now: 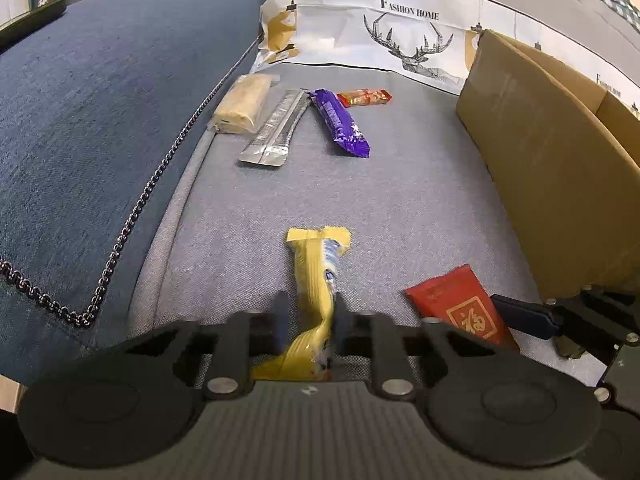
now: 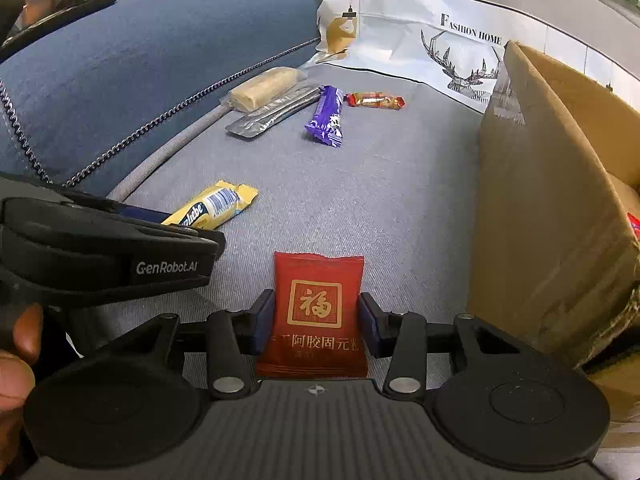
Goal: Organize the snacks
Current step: 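Lift the yellow bar with the left tool while the right tool lifts the red packet toward the box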
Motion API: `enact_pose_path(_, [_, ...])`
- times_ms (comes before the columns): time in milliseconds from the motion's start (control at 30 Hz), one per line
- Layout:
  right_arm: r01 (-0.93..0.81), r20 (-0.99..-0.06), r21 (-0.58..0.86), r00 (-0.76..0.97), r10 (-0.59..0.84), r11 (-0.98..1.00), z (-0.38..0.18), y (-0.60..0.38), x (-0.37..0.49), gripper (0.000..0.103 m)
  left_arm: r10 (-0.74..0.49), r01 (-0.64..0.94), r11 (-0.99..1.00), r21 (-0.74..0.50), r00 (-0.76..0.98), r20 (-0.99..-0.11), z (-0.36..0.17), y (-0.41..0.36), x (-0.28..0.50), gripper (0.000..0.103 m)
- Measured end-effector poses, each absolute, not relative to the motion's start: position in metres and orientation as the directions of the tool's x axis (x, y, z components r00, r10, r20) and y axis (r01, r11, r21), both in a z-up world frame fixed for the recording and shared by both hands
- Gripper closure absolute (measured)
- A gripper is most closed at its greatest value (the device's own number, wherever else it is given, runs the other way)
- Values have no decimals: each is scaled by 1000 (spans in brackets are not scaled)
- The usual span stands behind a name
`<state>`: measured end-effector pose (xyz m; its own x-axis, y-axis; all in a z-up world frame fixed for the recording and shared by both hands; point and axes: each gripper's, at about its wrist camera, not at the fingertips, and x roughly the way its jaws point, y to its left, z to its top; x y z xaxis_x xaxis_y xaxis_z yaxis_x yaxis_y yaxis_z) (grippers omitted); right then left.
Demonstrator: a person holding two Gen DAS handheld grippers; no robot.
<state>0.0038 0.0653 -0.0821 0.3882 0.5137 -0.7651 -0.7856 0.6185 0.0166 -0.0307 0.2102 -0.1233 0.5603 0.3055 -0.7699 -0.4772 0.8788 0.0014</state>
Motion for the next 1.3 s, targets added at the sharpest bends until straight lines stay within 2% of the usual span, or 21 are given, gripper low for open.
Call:
enact_pose_path(167, [-789, -741, -16, 422, 523, 614, -71, 61, -5, 60, 309, -500, 865, -45, 601, -737, -114, 211, -42, 89])
enact_pose_path(500, [-744, -579, -21, 554, 599, 668, -2, 11, -28, 60, 241, -452, 868, -207, 747, -620, -78, 203, -74, 89])
enact_pose_path(700, [-703, -499, -30, 626, 599, 711, 32, -23, -30, 60, 199, -400, 883, -247, 794, -575, -63, 189, -83, 89])
enact_pose_path(1000, [-653, -410, 45, 678, 610, 756, 39, -55, -9, 60, 187, -367, 904, -220, 801, -569, -65, 177, -72, 89])
enact_pose_path(1300, [-576, -321, 200, 726, 608, 793, 55, -97, 31, 60, 190, -345, 918, -195, 815, -547, -60, 162, -67, 89])
